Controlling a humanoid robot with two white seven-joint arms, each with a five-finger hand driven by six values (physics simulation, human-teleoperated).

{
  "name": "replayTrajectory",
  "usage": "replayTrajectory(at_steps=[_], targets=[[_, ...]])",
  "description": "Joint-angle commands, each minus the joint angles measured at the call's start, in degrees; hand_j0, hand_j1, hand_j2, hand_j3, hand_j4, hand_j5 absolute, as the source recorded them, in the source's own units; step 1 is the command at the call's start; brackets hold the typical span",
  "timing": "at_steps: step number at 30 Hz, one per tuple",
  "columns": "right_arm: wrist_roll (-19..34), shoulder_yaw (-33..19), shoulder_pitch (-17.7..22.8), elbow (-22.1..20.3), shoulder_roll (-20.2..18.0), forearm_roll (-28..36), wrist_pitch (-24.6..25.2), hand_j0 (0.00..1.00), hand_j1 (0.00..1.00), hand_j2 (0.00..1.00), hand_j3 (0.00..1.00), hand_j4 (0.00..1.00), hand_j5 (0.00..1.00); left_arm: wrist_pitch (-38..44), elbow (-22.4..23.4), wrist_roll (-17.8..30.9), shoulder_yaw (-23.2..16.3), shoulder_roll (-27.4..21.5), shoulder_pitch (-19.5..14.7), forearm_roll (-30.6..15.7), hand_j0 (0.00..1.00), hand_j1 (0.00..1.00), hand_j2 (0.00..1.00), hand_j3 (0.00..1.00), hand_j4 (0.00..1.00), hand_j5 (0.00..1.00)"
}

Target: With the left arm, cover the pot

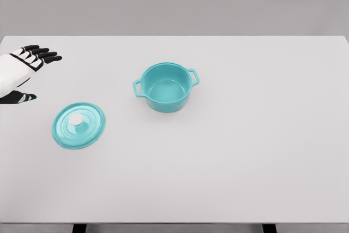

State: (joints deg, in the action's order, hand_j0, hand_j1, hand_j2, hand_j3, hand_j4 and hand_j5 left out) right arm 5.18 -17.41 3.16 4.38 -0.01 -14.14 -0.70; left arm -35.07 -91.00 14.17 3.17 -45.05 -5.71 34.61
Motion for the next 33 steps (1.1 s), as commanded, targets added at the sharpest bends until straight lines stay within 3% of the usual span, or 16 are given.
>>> replayTrajectory(at_steps=[1,5,7,12,14,18,23,33], targets=[[0.0,0.0,0.0,0.0,0.0,0.0,0.0,1.0,1.0,1.0,1.0,1.0,1.0,0.1,-0.1,0.0,0.0,0.0,0.0,-0.3,1.0,1.0,1.0,1.0,1.0,1.0],[0.0,0.0,0.0,0.0,0.0,0.0,0.0,1.0,1.0,1.0,1.0,1.0,1.0,0.1,-0.1,0.0,0.0,-0.3,-0.3,-0.5,1.0,1.0,1.0,1.0,1.0,1.0],[0.0,0.0,0.0,0.0,0.0,0.0,0.0,1.0,1.0,1.0,1.0,1.0,1.0,0.1,-0.4,0.0,-0.6,-3.2,-0.2,-1.0,1.0,1.0,1.0,1.0,1.0,1.0],[0.0,0.0,0.0,0.0,0.0,0.0,0.0,1.0,1.0,1.0,1.0,1.0,1.0,0.1,-2.7,1.9,-6.6,-7.9,-1.3,-1.5,1.0,1.0,1.0,1.0,1.0,1.0],[0.0,0.0,0.0,0.0,0.0,0.0,0.0,1.0,1.0,1.0,1.0,1.0,1.0,0.1,-3.8,1.8,-8.6,-10.1,-1.4,-3.8,1.0,1.0,1.0,1.0,1.0,1.0],[0.0,0.0,0.0,0.0,0.0,0.0,0.0,1.0,1.0,1.0,1.0,1.0,1.0,0.1,-6.3,1.7,-12.0,-15.9,-2.2,-6.6,0.88,0.88,0.88,0.88,0.88,0.88],[0.0,0.0,0.0,0.0,0.0,0.1,0.0,1.0,1.0,1.0,1.0,1.0,1.0,0.1,-6.6,1.7,-17.1,-15.2,-5.3,-7.0,0.88,0.88,0.88,0.88,0.88,0.88],[0.0,0.0,0.0,0.0,0.0,0.0,0.0,1.0,1.0,1.0,1.0,1.0,1.0,0.1,-6.5,1.8,-20.2,-13.8,-5.3,-7.5,0.82,0.82,0.82,0.82,0.82,0.82]])
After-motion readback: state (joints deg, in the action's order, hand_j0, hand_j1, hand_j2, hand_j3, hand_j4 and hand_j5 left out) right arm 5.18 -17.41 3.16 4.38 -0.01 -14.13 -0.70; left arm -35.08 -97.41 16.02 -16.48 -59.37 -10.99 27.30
